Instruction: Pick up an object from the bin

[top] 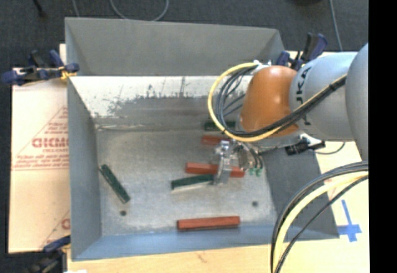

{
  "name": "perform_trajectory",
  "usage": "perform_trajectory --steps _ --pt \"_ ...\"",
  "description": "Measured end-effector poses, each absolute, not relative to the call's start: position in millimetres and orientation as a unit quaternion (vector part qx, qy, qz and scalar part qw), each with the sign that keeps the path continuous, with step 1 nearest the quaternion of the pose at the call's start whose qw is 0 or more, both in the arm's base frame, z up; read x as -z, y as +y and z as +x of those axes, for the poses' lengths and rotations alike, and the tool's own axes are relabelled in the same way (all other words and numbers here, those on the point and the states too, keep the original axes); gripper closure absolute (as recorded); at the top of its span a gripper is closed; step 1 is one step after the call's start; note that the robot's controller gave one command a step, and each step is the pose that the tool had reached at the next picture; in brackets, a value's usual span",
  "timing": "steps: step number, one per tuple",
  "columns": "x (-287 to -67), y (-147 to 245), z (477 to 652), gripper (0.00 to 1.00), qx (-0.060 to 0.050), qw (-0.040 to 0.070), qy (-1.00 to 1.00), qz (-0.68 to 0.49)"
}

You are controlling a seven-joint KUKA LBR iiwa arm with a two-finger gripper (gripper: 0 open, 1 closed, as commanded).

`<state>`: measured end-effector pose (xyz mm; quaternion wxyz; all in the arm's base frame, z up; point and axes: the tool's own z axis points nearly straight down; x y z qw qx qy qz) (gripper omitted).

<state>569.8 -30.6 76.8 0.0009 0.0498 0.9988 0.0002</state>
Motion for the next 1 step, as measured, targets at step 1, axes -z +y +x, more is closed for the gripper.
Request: perform_trajectory --steps 1 --pt "-290.6 -32.2 576.4 1.0 0.0 0.007 0.999 0.047"
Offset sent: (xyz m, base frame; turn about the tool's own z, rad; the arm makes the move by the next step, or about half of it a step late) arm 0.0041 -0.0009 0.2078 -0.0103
